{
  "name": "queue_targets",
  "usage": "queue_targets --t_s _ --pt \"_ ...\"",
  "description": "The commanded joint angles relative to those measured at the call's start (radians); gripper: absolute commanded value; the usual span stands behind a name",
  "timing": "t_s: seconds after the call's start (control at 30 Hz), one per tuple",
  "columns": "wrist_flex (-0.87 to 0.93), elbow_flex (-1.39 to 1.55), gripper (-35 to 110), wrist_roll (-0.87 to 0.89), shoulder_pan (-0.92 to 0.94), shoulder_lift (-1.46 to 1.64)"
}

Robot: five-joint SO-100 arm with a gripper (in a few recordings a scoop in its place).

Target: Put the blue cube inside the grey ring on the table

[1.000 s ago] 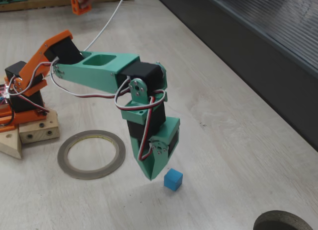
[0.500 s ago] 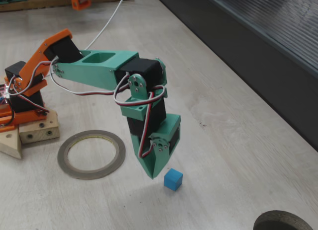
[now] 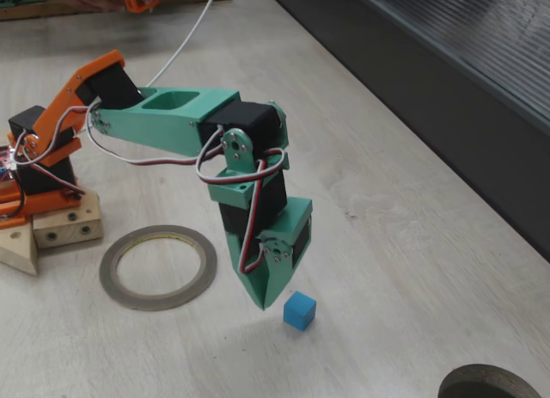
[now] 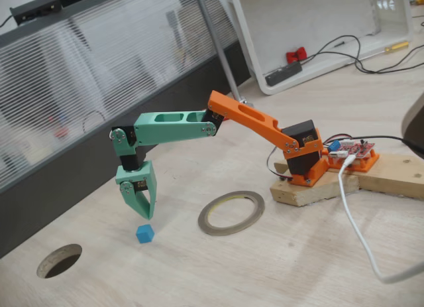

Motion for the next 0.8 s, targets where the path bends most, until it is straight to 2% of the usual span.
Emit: queue_targets --t_s 0.0,0.37,0.77 --pt "0.002 -0.012 0 0.008 0.012 0.035" --pt "-0.006 -0.012 2 0.006 0.012 0.037" --pt "0.005 -0.011 41 0.006 0.012 0.037"
